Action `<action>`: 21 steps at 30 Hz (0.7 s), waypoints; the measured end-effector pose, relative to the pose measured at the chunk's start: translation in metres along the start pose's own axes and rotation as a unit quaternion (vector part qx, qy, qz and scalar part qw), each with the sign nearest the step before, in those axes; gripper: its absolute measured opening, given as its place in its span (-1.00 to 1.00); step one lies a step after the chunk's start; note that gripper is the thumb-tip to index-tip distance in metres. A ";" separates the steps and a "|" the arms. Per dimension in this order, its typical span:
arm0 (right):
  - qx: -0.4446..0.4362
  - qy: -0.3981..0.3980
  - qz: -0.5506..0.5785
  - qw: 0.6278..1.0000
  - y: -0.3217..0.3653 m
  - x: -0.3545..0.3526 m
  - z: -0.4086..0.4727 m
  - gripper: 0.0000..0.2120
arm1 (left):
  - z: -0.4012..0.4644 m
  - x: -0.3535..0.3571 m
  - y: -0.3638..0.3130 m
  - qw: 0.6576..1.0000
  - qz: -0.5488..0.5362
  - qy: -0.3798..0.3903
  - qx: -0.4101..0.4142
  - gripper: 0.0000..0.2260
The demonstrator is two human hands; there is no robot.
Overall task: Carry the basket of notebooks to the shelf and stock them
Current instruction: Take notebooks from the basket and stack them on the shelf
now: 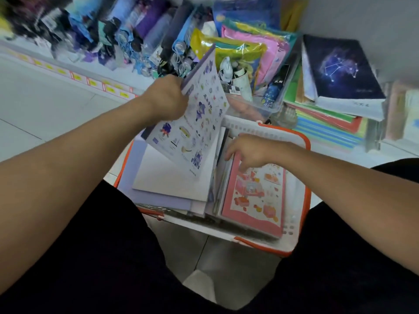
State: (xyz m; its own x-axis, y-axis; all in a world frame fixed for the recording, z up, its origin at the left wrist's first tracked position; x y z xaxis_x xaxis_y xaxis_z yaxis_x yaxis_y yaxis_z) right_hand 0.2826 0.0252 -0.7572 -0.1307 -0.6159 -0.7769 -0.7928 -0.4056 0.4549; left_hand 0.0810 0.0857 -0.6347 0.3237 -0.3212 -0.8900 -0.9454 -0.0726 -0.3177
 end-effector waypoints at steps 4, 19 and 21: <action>-0.041 0.070 -0.128 0.988 -0.007 0.029 0.008 -0.45 | 0.007 -0.008 0.009 0.999 -0.018 0.011 -0.024 -0.75; -0.055 0.010 -0.135 0.989 -0.003 0.012 -0.006 -0.85 | 0.000 -0.008 0.013 0.992 -0.095 0.067 -0.041 -0.85; -0.045 0.026 -0.067 0.996 -0.005 0.000 -0.010 -0.82 | -0.002 -0.008 0.012 0.989 -0.113 0.081 -0.046 -0.85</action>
State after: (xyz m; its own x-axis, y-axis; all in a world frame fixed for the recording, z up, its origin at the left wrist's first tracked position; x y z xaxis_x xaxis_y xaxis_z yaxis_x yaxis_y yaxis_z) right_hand 0.2923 0.0206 -0.7550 0.0065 -0.5853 -0.8108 -0.7441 -0.5444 0.3871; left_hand 0.0669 0.0857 -0.6304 0.5241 -0.4330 -0.7334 -0.8514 -0.2437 -0.4645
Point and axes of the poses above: each hand's wrist, its own z-axis towards the middle knuckle, its own x-axis out of the palm, y = z × x, the point moved 1 cm from there along z, towards the middle knuckle, and after that the axes turned 14 degrees about -x, right-handed, at the moved point
